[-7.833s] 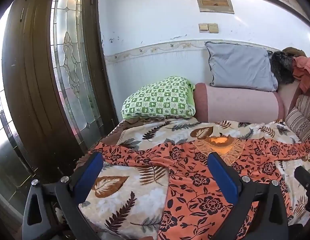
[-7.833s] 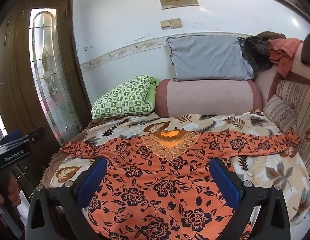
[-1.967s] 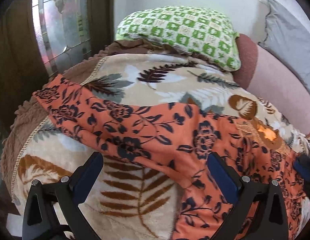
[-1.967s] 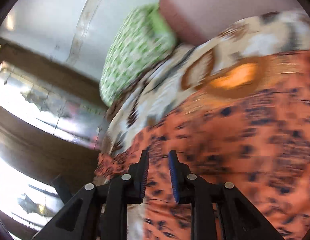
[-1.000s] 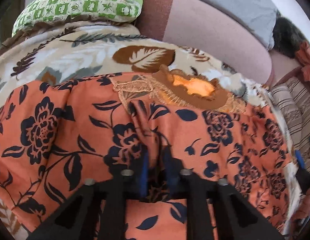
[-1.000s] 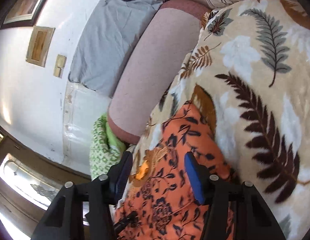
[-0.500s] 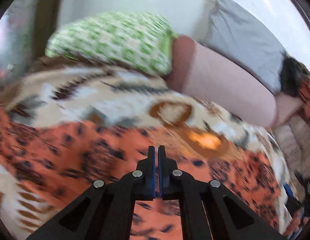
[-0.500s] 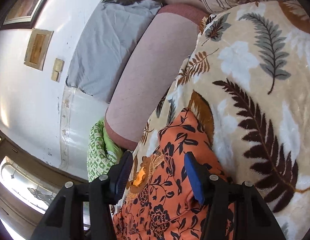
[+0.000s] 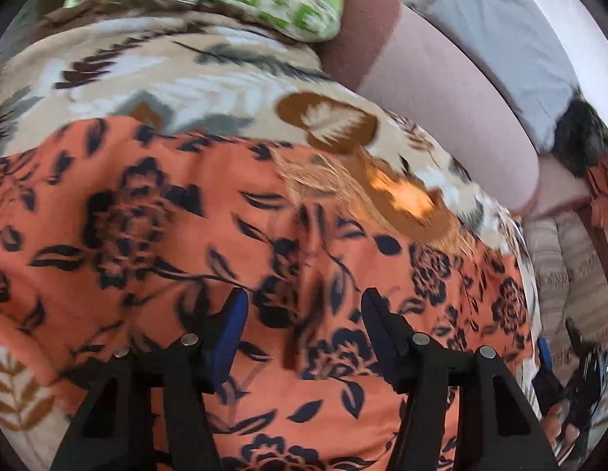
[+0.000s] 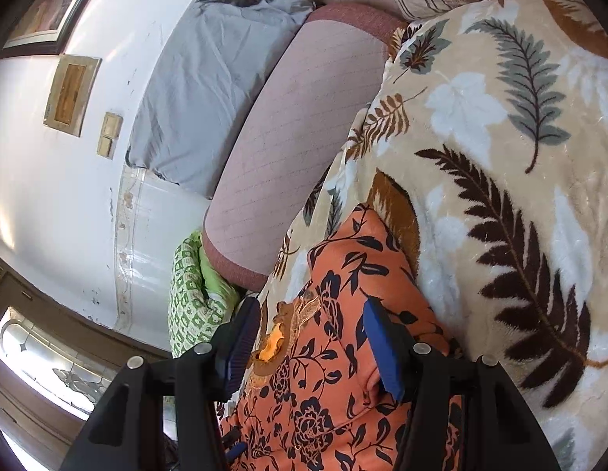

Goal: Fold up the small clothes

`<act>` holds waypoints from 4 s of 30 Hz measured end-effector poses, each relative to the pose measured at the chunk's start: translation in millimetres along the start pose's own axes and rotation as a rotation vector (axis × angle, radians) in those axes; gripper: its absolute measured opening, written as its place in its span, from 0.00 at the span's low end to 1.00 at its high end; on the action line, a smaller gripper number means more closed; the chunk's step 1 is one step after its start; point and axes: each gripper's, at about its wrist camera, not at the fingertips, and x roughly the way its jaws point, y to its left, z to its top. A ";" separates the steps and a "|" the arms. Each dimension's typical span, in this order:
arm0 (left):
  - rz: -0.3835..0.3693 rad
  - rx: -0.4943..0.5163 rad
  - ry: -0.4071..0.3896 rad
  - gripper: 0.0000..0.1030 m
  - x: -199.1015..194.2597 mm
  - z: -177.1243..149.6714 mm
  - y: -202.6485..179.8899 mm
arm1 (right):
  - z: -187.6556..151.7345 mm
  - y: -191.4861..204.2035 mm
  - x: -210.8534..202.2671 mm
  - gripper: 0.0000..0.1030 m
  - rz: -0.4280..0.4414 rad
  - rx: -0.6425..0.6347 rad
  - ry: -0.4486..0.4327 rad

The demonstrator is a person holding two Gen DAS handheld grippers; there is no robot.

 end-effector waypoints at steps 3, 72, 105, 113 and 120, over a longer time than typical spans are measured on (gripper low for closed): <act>-0.002 0.018 0.006 0.47 12.6 -6.5 -6.3 | -2.4 1.0 2.1 0.57 0.005 -0.004 0.014; 0.246 -0.784 -0.356 0.62 -221.7 24.6 361.4 | -123.7 77.6 88.3 0.48 -0.033 -0.394 0.360; 0.273 -0.094 -0.434 0.03 -257.9 94.3 123.8 | -63.9 57.9 44.2 0.48 -0.018 -0.238 0.149; 0.107 0.326 -0.299 0.03 -184.5 66.0 -105.2 | -13.6 25.8 2.8 0.48 0.021 -0.100 0.045; -0.097 0.475 -0.086 0.10 -61.9 14.9 -244.0 | 29.5 -8.1 -40.0 0.54 0.064 0.042 -0.068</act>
